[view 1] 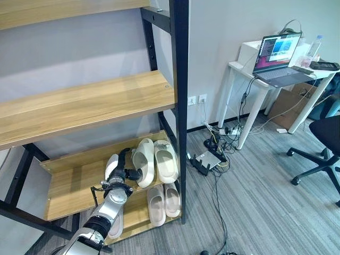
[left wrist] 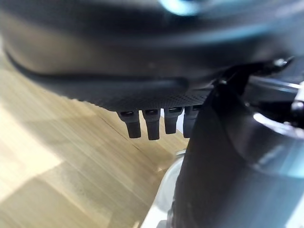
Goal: Arrange the slippers neatly on the shoe rack.
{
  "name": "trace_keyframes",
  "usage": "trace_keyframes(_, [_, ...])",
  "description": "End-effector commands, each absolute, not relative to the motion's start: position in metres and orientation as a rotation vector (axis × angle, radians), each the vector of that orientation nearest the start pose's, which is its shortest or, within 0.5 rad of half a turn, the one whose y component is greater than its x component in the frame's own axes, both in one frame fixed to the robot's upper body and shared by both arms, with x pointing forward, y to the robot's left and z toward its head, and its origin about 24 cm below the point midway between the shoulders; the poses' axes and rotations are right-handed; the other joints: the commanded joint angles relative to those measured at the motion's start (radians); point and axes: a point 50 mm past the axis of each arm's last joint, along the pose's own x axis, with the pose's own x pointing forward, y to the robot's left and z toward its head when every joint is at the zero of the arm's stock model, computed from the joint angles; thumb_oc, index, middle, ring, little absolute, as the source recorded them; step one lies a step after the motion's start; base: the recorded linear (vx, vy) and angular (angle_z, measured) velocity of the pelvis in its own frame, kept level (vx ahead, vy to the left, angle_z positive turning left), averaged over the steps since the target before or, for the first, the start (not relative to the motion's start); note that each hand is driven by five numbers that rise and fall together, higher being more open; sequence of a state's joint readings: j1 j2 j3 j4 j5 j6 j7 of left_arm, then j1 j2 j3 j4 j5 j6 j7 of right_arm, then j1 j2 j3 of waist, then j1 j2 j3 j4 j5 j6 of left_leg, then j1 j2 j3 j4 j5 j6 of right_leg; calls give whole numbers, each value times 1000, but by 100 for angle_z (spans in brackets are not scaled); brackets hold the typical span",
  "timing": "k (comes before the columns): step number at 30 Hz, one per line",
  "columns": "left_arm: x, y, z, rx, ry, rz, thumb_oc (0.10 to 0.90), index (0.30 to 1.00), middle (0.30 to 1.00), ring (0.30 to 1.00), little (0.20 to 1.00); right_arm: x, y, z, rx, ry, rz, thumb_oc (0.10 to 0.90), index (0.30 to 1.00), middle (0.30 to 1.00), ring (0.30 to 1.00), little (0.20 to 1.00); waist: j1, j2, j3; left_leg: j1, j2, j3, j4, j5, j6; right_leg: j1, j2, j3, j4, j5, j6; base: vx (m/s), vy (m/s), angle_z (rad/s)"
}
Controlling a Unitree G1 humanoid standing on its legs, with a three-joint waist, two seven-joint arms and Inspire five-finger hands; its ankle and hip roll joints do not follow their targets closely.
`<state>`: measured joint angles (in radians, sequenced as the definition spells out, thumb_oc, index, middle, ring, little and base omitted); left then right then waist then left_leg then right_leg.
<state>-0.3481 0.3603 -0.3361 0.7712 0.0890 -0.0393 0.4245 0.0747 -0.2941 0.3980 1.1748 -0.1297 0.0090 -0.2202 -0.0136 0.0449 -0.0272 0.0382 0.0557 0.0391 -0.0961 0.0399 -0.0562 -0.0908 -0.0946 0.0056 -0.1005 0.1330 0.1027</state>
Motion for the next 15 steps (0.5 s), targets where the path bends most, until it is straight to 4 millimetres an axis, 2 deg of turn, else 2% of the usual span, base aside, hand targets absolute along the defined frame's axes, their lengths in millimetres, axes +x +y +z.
trace_keyframes(1, [316,226,13,794,129,263,800,900,900,900,900,103,-233,-156,-686,1110,63,800,900,900,900,900,8,22,17,-5,-52,44,9,-88,17,109,-22,-57,13,-165,48,0,0,0])
trace_keyframes(15, [294,246,-5,883,210,288,800,900,900,900,900,106,-233,-156,-699,1107,72,800,900,900,900,900,26,12,14,-5,-48,38,9,-86,17,113,-16,-64,13,-166,43,0,0,0])
